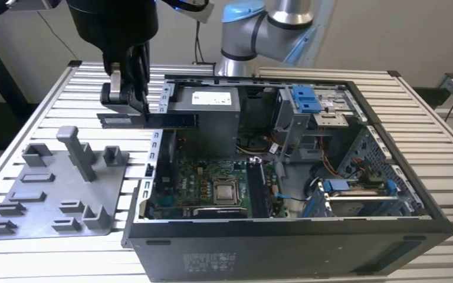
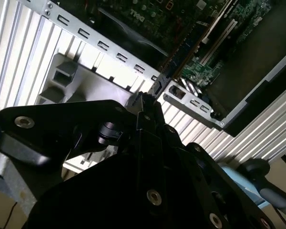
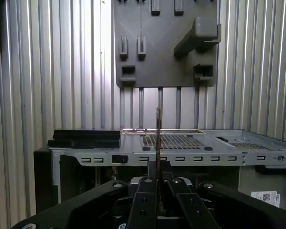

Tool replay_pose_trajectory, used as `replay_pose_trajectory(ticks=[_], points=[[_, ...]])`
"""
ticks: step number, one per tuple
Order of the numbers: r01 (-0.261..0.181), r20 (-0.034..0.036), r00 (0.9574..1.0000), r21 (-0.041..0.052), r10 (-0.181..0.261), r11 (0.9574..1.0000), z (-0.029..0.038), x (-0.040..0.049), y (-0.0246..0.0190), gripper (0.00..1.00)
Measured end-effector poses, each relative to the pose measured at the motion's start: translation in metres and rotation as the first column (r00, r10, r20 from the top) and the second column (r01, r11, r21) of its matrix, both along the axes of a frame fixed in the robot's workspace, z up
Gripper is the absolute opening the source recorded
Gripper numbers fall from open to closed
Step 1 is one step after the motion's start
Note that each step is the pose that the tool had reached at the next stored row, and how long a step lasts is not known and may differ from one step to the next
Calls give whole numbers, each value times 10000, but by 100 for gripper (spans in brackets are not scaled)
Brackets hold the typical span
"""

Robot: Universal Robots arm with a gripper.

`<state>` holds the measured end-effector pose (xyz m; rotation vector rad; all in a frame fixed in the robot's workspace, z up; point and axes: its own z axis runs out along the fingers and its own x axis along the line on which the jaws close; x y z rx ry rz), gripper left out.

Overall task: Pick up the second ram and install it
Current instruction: 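Pick up the second ram and move it above second insertion slot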

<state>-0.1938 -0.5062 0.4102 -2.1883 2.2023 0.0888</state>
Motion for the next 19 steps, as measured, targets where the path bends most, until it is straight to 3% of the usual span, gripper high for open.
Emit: replay_pose_trajectory(ticks=[19], points=[[-1,-1,10000,0,1,10000,0,283,0,14]])
